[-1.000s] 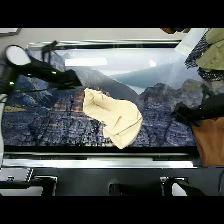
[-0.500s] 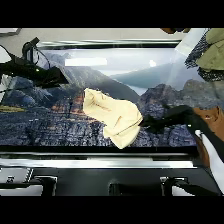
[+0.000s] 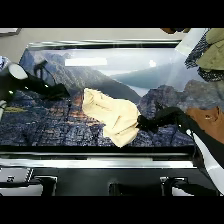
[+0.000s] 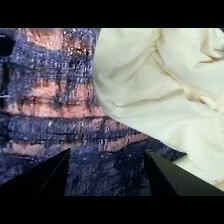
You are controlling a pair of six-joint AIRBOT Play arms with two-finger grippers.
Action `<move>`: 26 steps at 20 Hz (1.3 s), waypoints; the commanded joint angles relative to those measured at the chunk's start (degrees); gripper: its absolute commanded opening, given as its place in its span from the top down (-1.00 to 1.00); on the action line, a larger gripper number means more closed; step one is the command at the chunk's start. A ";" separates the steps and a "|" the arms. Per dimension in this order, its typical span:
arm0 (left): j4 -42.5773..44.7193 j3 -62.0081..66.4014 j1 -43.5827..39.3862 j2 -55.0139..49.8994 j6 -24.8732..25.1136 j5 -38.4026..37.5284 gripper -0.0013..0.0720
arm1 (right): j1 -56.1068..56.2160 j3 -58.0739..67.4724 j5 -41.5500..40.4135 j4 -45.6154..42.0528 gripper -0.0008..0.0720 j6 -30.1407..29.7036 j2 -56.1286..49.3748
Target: Fold the clothes and pants, and hang the long-sleeved shirts on hangers.
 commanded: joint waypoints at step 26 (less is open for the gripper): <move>-22.80 9.20 6.27 11.54 8.17 17.00 0.93 | 0.20 24.35 -1.99 -37.88 0.90 12.00 27.26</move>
